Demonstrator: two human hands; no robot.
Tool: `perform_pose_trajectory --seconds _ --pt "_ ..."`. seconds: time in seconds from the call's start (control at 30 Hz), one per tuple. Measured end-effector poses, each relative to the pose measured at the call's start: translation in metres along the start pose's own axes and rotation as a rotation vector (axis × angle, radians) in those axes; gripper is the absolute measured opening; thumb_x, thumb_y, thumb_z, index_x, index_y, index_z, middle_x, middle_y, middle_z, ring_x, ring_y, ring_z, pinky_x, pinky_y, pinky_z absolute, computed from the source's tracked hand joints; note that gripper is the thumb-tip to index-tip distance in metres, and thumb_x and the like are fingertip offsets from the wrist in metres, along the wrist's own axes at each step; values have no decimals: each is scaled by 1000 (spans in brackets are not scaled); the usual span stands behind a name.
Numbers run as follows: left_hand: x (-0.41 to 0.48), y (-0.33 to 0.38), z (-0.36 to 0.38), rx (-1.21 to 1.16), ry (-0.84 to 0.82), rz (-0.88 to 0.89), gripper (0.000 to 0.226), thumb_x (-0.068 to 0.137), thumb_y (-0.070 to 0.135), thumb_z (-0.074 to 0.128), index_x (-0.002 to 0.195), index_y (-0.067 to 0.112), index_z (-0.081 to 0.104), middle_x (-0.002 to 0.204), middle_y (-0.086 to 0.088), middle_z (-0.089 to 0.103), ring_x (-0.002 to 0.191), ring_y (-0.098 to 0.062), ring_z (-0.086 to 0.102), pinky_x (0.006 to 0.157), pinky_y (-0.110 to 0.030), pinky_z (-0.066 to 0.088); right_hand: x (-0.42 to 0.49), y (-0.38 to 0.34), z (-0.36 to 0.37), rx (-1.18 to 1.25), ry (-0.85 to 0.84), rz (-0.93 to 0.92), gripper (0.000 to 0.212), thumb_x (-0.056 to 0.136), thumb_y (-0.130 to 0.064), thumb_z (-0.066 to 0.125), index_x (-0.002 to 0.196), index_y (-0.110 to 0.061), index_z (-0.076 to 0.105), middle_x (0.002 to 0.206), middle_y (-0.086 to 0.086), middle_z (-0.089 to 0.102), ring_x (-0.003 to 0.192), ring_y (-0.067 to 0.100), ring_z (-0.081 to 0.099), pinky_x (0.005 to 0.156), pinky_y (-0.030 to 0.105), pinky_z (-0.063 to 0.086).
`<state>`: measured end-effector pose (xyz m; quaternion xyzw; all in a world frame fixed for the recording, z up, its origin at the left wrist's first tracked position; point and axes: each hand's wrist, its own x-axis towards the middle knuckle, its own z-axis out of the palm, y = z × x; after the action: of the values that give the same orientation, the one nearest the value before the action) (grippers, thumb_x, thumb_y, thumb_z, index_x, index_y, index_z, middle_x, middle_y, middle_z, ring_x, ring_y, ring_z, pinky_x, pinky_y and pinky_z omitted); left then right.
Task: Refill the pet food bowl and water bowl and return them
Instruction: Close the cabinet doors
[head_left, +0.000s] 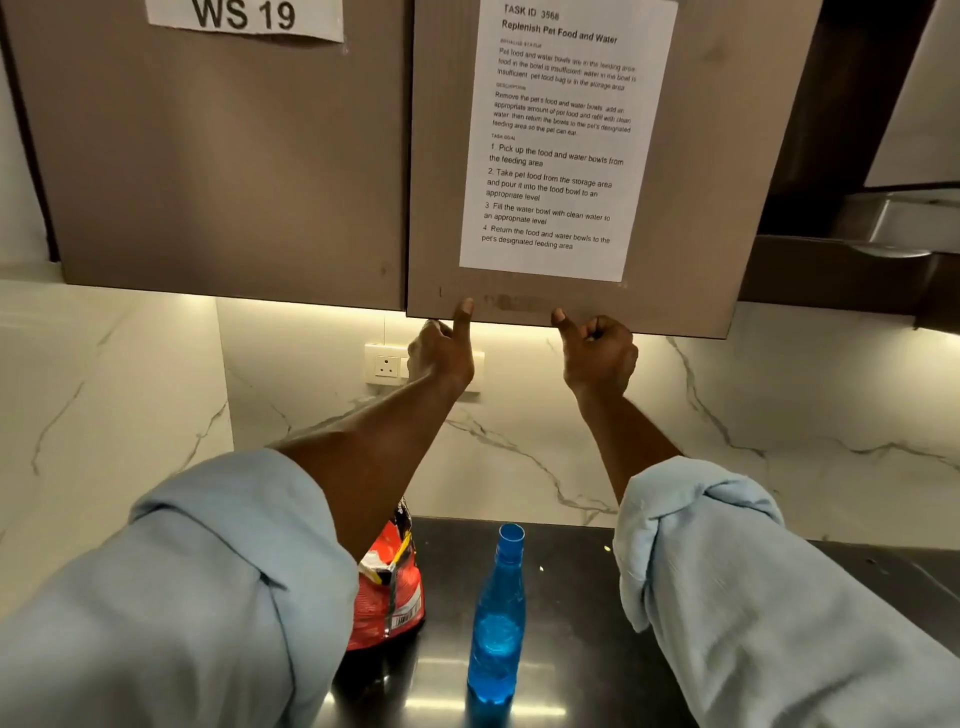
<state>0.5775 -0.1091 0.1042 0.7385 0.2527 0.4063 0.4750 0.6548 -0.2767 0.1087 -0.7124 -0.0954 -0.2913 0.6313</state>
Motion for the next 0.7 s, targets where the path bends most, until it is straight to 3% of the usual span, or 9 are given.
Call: perform_pose_trajectory --seconds 0.13,0.4,0.6,0.7 --pt "10 -2 7 -62 -41 -80 90 72 101 31 78 16 61 82 -9 74 86 -35 72 83 -48 60 5 5 6 -8 7 -1 52 81 -54 83 64 -13 54 56 -5 50 57 18 48 55 24 35" --pt "13 -9 20 -145 -8 -111 117 53 112 18 76 8 67 77 -5 75 82 -32 74 85 -49 59 1 3 5 -55 38 -1 58 81 -57 82 59 -16 48 56 -5 49 57 17 45 55 22 34" --pt "14 -5 -2 -162 -47 -155 94 43 107 41 70 20 62 82 -8 79 74 -29 78 81 -47 64 -1 -11 -2 -152 26 32 55 76 -64 82 66 -16 58 62 -3 60 64 25 58 55 25 34" --pt "16 -9 -17 -122 -29 -116 87 55 103 43 65 19 63 74 -5 77 77 -30 76 83 -48 63 -15 -20 -1 -244 47 3 48 87 -57 77 71 -17 58 70 -1 64 70 28 62 64 27 39"
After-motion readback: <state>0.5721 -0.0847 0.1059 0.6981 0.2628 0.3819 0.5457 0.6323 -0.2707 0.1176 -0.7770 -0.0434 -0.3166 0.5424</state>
